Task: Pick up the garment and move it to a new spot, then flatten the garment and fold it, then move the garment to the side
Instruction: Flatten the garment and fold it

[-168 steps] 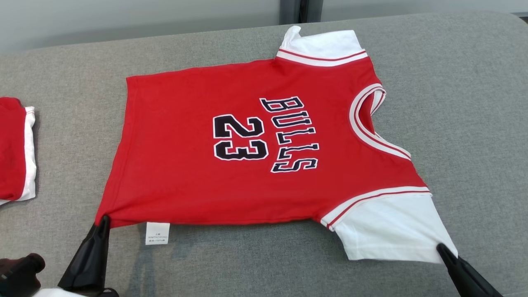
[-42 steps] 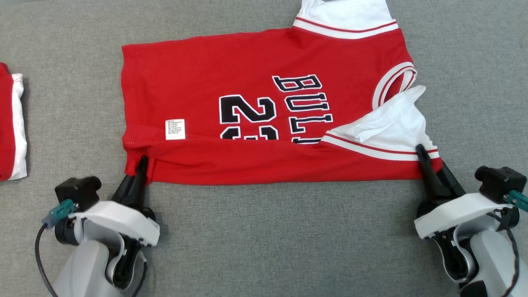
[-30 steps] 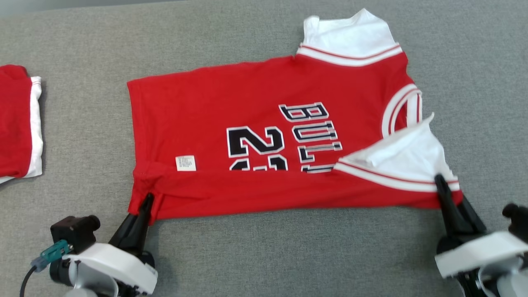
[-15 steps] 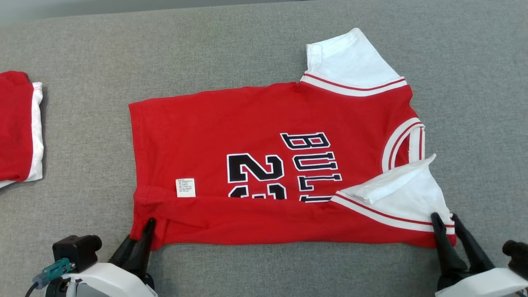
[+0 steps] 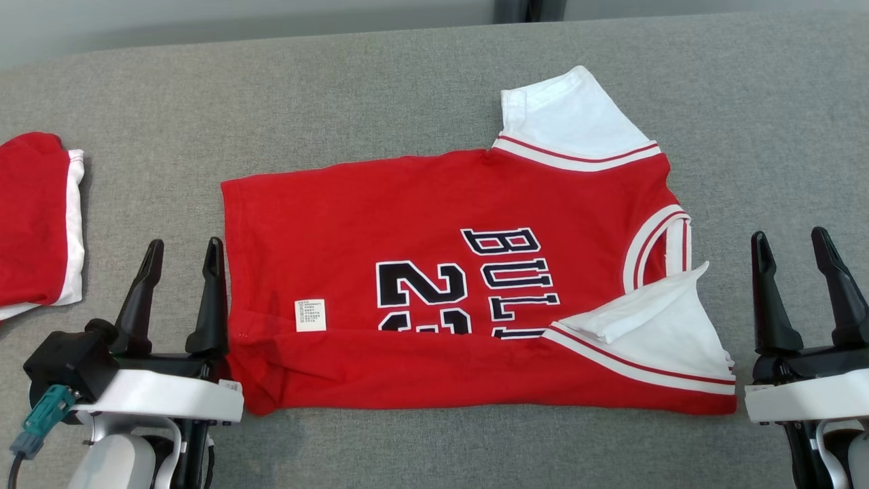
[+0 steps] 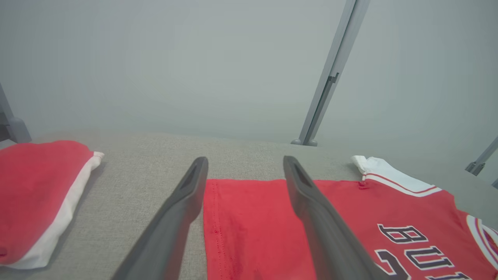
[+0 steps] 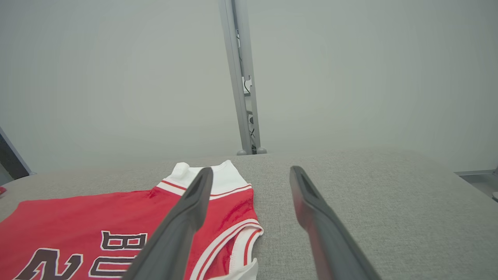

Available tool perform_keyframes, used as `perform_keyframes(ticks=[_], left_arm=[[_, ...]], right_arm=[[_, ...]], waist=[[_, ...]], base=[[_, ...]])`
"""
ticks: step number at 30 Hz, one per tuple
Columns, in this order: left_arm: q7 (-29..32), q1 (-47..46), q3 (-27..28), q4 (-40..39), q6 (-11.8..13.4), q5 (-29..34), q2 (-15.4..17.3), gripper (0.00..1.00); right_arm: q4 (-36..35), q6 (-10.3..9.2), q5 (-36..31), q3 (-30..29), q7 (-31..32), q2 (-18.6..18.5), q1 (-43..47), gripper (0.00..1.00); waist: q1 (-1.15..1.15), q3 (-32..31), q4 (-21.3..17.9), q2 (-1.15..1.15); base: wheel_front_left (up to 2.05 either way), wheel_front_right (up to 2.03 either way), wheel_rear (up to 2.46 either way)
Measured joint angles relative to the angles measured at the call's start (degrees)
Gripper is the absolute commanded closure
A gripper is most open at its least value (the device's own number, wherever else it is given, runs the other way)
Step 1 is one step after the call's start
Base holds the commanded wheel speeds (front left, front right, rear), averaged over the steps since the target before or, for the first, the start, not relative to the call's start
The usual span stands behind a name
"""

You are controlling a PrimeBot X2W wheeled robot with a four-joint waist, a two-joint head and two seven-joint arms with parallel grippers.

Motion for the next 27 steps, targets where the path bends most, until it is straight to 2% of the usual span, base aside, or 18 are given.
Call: perform_keyframes(ticks=[7,14,20,27], left_arm=[[-1.6,-1.9,0.0,0.5,0.3,2.3,0.4,0.00],[-2.0,-3.8,-0.5,2.2,-0.6,2.3,0.5,0.00],[2.7,-12.2,-1.7,7.3,-4.1,0.6,1.6,0.00],[12.0,-22.5,-2.5,22.6,-9.4,-5.2,2.6,0.00]], right_arm=[[0.0,0.00,-1.0,1.8,0.3,-0.1,-1.1,0.00],[0.2,0.00,-0.8,2.4,0.3,-0.1,-1.9,0.00],[0.5,0.00,-0.4,3.8,0.2,0.0,-4.1,0.00],[2.5,0.00,0.8,6.2,-0.9,0.4,-7.2,0.00]], waist=[[0.00,-0.3,0.2,0.00],[0.00,0.7,0.0,0.00],[0.00,2.9,-0.8,0.00],[0.00,6.1,-2.9,0.00]], base=[[0.00,0.00,0.00],[0.00,0.00,0.00],[0.00,0.00,0.00],[0.00,0.00,0.00]])
